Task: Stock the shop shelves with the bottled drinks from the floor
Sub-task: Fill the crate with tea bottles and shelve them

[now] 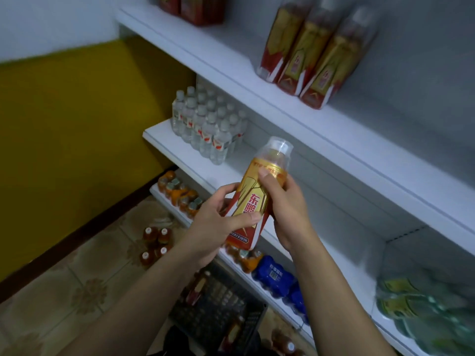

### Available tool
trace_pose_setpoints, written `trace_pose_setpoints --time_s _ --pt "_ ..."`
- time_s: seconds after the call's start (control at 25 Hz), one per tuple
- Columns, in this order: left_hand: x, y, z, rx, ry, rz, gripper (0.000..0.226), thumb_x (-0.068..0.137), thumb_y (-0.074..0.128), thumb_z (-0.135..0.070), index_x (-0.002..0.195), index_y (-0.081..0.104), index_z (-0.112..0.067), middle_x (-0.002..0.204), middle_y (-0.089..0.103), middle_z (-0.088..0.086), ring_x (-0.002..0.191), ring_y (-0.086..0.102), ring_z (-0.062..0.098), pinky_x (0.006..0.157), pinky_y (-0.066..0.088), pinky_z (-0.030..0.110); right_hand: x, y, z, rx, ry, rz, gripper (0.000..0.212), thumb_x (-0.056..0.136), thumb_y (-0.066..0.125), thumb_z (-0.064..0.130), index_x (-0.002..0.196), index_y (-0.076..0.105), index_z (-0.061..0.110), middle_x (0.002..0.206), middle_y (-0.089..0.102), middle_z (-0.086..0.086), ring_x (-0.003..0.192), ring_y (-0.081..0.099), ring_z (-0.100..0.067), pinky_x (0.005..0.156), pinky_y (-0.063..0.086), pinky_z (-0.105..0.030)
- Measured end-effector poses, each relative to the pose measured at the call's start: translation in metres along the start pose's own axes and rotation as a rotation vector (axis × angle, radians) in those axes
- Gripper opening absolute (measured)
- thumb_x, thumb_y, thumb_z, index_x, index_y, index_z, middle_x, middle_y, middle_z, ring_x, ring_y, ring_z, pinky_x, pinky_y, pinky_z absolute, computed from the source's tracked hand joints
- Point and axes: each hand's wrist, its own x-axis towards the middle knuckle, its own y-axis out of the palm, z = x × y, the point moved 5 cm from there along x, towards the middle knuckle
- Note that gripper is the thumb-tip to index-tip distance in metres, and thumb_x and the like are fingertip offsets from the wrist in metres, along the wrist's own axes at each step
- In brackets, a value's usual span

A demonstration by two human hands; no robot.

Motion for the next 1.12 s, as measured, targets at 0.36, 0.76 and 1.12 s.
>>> trace_pose_setpoints --time_s 0.36,0.76,1.12 --pt "0.051 0.11 -0.081 0.066 0.257 0.133 0.083 0.059 0.087 -0.028 0.135 0.051 -0.026 0.124 0.066 0.001 0.115 0.063 0.025 0.096 0.051 0.044 0.001 -0.11 0.093 -0.22 -0.157 0.117 0.048 0.08 0.078 0.037 0.121 0.056 0.029 0.11 0.069 -0.001 0.089 0.073 -0.016 0.07 0.063 -0.04" --pt "0.149 0.225 -0.135 0.33 0.503 -0.061 0.068 0.077 0.077 -0.004 0.136 0.049 -0.023 0.118 0.062 -0.007 0.115 0.057 0.013 0.092 0.05 0.023 0.088 -0.221 0.168 -0.492 -0.468 -0.191 0.066 0.062 0.088 0.039 0.119 0.056 0.03 0.111 0.068 0.009 0.099 0.065 -0.013 0.084 0.058 -0.041" --pt "0.254 0.253 -0.124 0.419 0.542 -0.159 0.055 0.083 0.073 -0.01 0.131 0.053 -0.027 0.107 0.062 -0.016 0.107 0.059 0.013 0.096 0.053 0.039 0.194 -0.264 0.167 -0.435 -0.373 -0.338 0.065 0.072 0.084 0.031 0.127 0.051 0.02 0.12 0.066 0.0 0.096 0.061 -0.015 0.079 0.045 -0.024"
